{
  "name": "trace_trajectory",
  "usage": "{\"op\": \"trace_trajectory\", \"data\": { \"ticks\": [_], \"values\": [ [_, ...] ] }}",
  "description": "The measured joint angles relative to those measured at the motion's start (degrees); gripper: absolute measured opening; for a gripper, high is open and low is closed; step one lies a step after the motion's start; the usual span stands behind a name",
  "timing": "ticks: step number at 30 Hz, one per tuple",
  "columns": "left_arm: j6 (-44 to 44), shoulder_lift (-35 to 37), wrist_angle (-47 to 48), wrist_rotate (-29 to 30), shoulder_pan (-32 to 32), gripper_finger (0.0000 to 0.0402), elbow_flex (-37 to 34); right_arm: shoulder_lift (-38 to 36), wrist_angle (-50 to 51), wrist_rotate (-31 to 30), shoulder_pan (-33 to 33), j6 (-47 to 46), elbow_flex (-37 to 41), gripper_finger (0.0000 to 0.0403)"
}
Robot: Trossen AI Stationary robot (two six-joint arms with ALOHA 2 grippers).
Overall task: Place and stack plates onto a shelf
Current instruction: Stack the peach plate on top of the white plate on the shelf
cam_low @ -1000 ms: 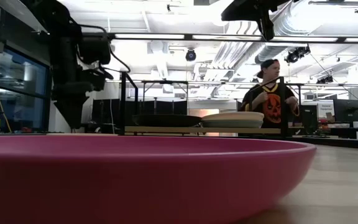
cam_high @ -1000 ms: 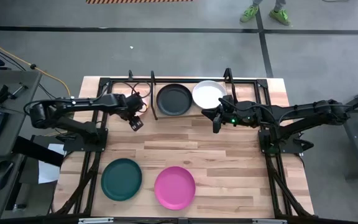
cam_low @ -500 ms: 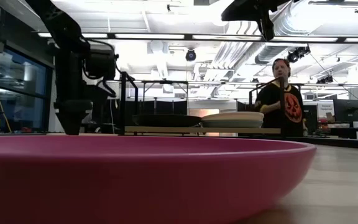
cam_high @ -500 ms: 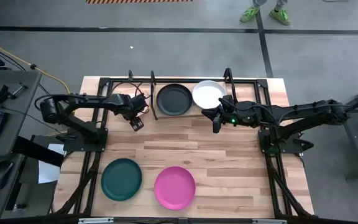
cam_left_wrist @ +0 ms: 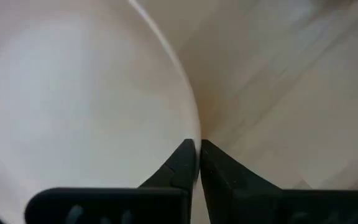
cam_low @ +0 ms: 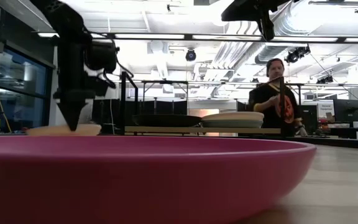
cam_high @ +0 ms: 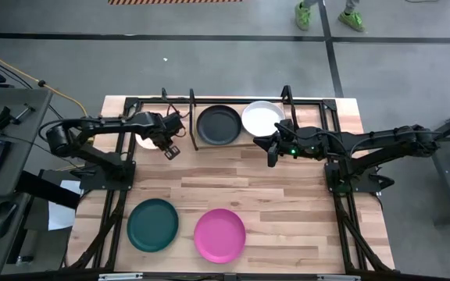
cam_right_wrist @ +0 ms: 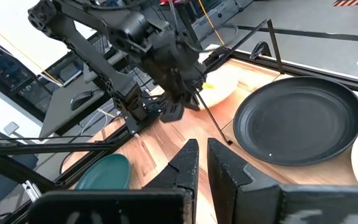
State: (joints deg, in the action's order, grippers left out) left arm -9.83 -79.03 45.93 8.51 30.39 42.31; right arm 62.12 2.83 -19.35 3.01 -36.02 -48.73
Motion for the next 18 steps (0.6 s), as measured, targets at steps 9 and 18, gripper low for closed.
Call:
{"op": "trace_trajectory", "data": {
  "ticks": [9, 18],
  "values": [
    [-0.89, 8.8, 11.42, 3.91, 0.17, 0.0003, 10.16, 0.0, 0.46, 0.02, 0.02, 0.01, 0.02, 0.0016],
    [-1.89, 12.06, 22.54, 7.09, -2.07, 0.0001, 34.01, -0.9, -5.78, 0.03, -0.39, 0.48, 0.04, 0.0016]
  ]
}}
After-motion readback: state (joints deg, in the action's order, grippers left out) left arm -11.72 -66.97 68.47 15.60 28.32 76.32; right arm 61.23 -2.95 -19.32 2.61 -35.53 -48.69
